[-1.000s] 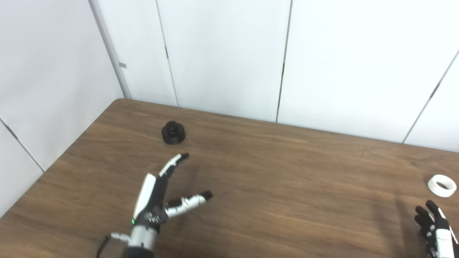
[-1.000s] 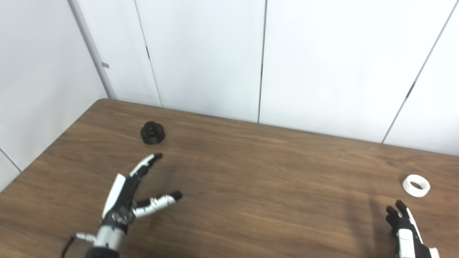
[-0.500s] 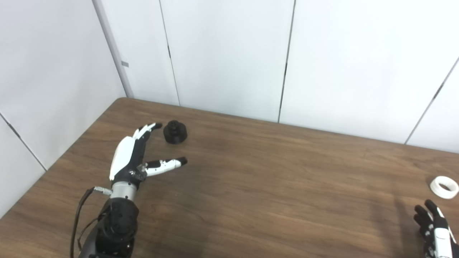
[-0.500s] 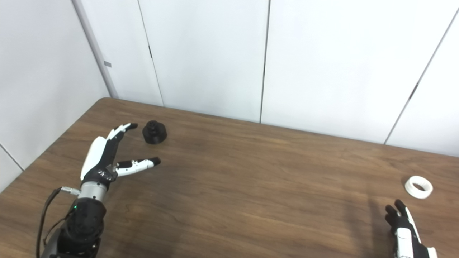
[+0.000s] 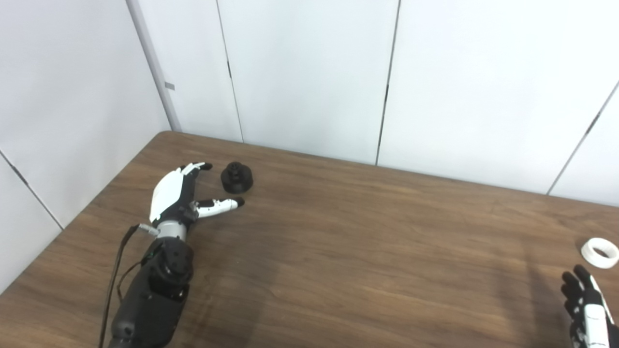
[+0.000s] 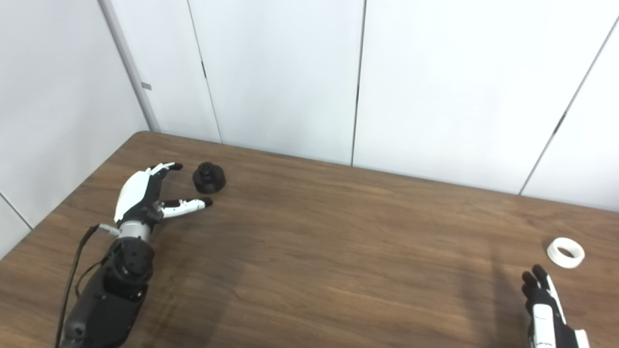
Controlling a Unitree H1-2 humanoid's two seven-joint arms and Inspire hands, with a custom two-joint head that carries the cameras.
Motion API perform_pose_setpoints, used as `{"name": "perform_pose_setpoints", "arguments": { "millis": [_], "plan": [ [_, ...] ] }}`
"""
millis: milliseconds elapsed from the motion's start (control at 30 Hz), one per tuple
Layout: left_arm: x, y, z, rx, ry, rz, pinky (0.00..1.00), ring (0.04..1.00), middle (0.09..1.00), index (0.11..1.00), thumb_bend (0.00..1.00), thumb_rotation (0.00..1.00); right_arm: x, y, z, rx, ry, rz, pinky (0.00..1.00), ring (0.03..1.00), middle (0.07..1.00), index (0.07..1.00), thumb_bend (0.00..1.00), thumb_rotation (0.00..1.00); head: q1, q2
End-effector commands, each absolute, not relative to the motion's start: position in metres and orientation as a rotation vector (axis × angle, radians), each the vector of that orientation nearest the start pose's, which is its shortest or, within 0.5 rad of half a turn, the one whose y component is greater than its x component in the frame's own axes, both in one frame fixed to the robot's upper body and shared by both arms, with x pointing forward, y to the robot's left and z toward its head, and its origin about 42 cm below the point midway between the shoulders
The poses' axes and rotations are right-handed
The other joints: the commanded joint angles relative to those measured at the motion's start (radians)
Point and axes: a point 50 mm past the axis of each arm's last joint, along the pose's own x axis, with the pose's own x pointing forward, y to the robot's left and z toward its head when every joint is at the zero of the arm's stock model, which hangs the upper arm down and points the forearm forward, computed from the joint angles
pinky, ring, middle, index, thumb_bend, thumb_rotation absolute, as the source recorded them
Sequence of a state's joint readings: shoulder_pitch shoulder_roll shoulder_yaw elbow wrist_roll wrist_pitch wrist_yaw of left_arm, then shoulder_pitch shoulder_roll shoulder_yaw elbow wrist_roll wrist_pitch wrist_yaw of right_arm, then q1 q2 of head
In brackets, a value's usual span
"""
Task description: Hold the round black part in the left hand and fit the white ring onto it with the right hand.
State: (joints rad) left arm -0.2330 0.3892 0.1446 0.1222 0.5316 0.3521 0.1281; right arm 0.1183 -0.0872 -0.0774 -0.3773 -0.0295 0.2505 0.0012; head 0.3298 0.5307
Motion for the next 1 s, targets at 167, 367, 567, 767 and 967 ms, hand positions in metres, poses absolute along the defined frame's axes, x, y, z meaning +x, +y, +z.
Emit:
{"name": "perform_pose_setpoints", "arguments": {
  "millis": [167, 367, 567, 767, 967],
  "plan": [
    [0.390, 0.400, 0.183, 0.943, 0.146, 0.511, 1.00, 1.000, 0.953, 0.840, 1.00, 0.40, 0.242, -0.257, 0.172, -0.093, -0.083, -0.069, 1.00, 0.987, 0.990, 1.000, 0.39, 1.00, -0.004, 0.003],
    [0.407, 0.392, 0.186, 0.928, 0.158, 0.510, 1.00, 1.000, 0.960, 0.835, 1.00, 0.40, 0.240, -0.255, 0.175, -0.051, -0.091, -0.063, 1.00, 0.983, 0.991, 1.000, 0.36, 1.00, -0.005, 0.005],
    [0.423, 0.388, 0.188, 0.967, 0.190, 0.505, 1.00, 1.000, 0.962, 0.841, 1.00, 0.39, 0.237, -0.254, 0.177, -0.044, -0.088, -0.062, 1.00, 0.990, 0.992, 1.000, 0.33, 1.00, -0.007, 0.008],
    [0.437, 0.389, 0.187, 0.979, 0.200, 0.505, 1.00, 1.000, 0.958, 0.830, 1.00, 0.37, 0.236, -0.254, 0.178, -0.050, -0.089, -0.061, 1.00, 0.999, 1.000, 1.000, 0.32, 1.00, -0.013, 0.012],
    [0.441, 0.391, 0.184, 0.974, 0.195, 0.513, 1.00, 0.986, 0.939, 0.799, 1.00, 0.35, 0.234, -0.252, 0.180, -0.040, -0.087, -0.067, 1.00, 0.994, 0.995, 1.000, 0.29, 1.00, -0.016, 0.013]
  ]
}}
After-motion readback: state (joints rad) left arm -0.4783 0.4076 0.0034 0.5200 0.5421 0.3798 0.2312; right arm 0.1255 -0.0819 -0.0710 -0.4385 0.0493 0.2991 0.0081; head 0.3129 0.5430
